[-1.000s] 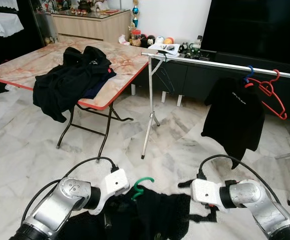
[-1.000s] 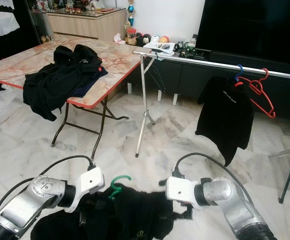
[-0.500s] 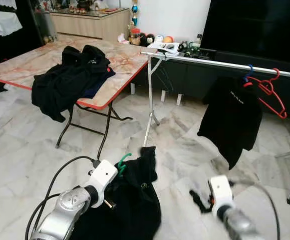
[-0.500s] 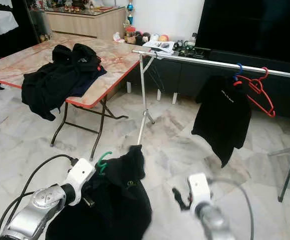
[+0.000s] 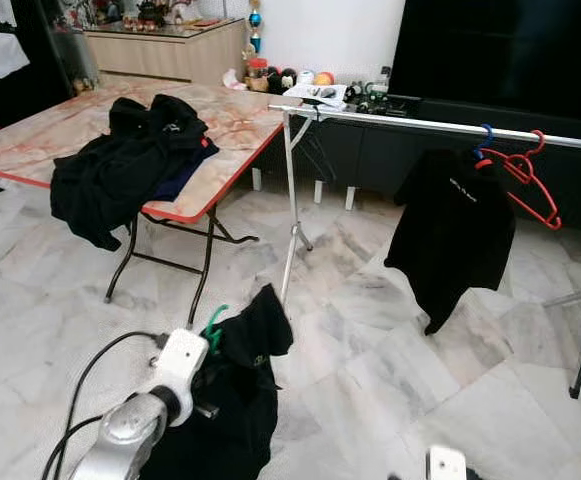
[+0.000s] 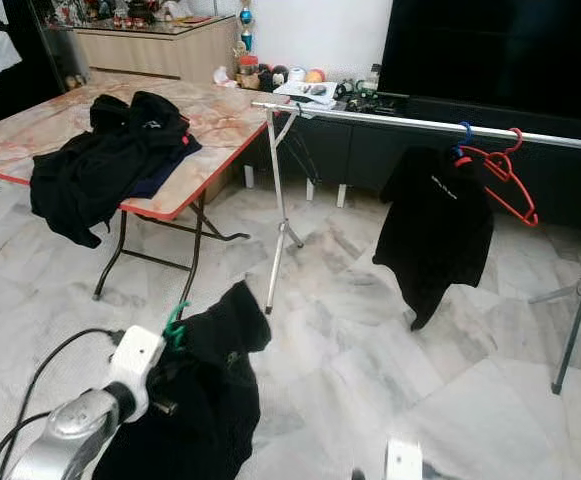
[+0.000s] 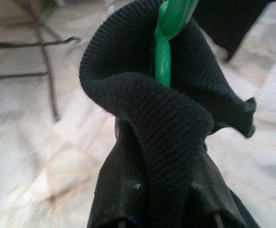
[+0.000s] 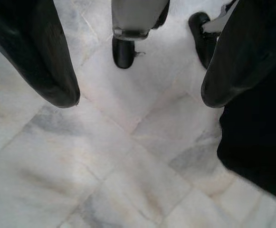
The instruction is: Hang hanger
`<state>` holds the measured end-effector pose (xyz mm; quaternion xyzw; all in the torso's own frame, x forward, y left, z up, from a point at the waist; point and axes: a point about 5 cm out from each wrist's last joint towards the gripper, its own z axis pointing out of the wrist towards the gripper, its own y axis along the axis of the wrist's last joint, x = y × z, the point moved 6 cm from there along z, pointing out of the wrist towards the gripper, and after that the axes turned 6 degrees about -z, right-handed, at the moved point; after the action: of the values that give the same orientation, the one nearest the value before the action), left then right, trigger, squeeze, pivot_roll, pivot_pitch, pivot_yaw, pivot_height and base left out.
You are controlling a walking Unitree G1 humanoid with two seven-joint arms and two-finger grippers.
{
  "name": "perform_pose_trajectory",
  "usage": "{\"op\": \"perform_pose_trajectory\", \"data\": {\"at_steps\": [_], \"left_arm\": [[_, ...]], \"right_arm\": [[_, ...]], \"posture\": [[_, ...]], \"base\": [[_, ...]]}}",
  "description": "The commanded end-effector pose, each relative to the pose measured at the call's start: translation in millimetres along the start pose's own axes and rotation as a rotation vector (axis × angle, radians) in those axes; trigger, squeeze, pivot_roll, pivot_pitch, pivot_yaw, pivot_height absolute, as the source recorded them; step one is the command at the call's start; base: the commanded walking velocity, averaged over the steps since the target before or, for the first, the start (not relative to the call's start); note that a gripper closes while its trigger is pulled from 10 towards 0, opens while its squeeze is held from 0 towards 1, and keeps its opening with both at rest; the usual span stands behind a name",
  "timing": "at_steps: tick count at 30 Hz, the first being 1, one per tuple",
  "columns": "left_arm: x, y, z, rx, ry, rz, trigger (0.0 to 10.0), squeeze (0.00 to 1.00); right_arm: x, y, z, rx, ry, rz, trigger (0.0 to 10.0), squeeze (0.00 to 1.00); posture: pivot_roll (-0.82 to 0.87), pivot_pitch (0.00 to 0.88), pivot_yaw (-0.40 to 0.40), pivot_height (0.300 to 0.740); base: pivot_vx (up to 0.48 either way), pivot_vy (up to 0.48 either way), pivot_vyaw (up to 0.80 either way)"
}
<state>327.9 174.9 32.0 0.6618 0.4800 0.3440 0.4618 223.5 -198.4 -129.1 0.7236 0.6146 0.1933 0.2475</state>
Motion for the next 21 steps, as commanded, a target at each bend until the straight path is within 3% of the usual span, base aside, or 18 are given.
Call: {"op": "perform_pose_trajectory", "data": {"at_steps": [1, 5, 12, 14, 21], "left_arm": [[10.5, 4, -4.4, -0.019, 0.020, 0.037, 10.0, 0.00], [7.3, 3, -4.9, -0.026, 0.018, 0.022, 10.0, 0.00], [-14.7, 6, 3.4, -0.041, -0.031, 0.018, 10.0, 0.00], [-15.6, 7, 5.3, -0.042, -0.038, 0.013, 10.0, 0.00], [-16.0, 8, 5.9, -0.043, -0.045, 0.012, 10.0, 0.00]], "right_arm": [[-3.9, 2, 0.3, -0.007, -0.025, 0.016, 10.0, 0.00], [-6.3, 0, -0.1, 0.000, -0.025, 0.005, 10.0, 0.00], [-20.9, -3, -1.0, 0.010, -0.071, -0.017, 10.0, 0.00], [-20.5, -4, -1.0, 0.013, -0.076, 0.040, 10.0, 0.00], [-14.7, -4, -0.8, 0.014, -0.052, 0.030, 10.0, 0.00]], "posture": [[0.10, 0.000, -0.007, 0.740], [0.10, 0.000, -0.010, 0.740], [0.09, 0.000, -0.017, 0.740], [0.07, 0.000, -0.008, 0.740], [0.08, 0.000, -0.004, 0.740]], "base": [[0.000, 0.000, 0.00], [0.000, 0.000, 0.00], [0.000, 0.000, 0.00], [0.000, 0.000, -0.77], [0.000, 0.000, -0.77]]}}
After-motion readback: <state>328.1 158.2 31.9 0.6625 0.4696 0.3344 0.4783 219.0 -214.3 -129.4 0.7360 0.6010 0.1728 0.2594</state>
